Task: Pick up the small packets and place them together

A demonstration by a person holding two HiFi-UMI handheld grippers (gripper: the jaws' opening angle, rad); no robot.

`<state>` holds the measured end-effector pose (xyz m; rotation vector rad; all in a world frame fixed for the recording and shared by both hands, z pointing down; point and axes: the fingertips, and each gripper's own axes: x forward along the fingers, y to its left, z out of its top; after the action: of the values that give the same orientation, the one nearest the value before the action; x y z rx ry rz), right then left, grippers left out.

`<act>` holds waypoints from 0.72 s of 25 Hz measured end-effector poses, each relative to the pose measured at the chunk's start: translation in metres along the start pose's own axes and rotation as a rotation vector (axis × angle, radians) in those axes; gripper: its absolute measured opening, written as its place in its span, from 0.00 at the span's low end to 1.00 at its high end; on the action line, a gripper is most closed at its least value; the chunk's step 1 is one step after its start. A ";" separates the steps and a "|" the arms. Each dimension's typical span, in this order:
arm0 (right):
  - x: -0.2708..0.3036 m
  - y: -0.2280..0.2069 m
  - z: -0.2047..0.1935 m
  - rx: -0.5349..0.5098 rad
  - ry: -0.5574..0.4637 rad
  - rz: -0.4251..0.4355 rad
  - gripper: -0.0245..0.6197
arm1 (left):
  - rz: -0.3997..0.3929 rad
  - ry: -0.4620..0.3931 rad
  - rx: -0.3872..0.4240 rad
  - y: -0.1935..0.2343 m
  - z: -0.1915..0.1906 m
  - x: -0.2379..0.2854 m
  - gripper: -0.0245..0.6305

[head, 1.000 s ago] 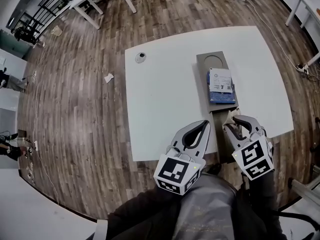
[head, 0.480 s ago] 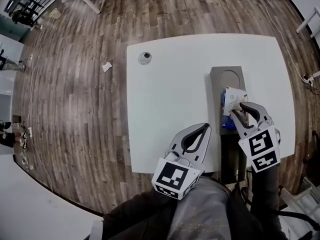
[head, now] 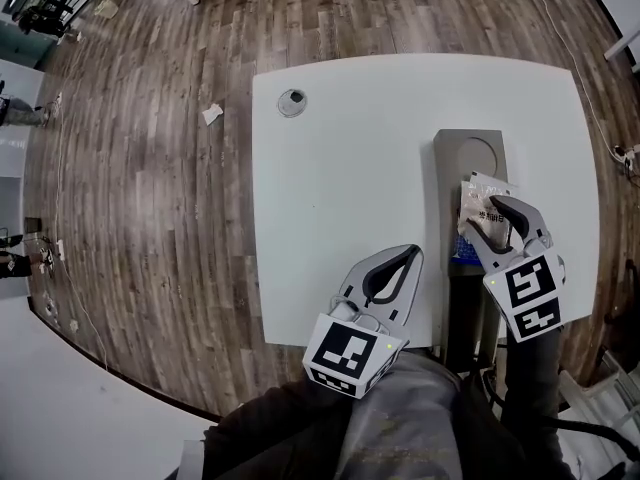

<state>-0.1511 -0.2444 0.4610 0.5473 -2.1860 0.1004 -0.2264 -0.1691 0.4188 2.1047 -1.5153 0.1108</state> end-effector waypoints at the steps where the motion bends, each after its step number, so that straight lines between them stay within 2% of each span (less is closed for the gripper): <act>1: -0.001 0.000 0.002 0.006 -0.008 -0.001 0.32 | 0.000 0.002 0.001 0.001 -0.001 0.000 0.04; 8: -0.027 0.001 0.009 0.033 -0.074 -0.054 0.34 | -0.023 0.010 0.028 -0.008 -0.003 -0.005 0.04; 14: -0.064 0.008 -0.015 0.083 -0.134 -0.116 0.34 | -0.051 0.021 0.085 -0.039 -0.016 -0.016 0.04; 16: -0.082 0.018 -0.029 0.100 -0.144 -0.132 0.34 | -0.066 0.026 0.075 -0.056 -0.022 -0.026 0.04; 18: -0.100 0.029 -0.044 0.115 -0.158 -0.145 0.34 | -0.083 0.041 0.017 -0.071 -0.033 -0.036 0.04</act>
<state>-0.0772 -0.1718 0.4156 0.8016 -2.2955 0.1087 -0.1675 -0.1070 0.4066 2.1625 -1.4060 0.1355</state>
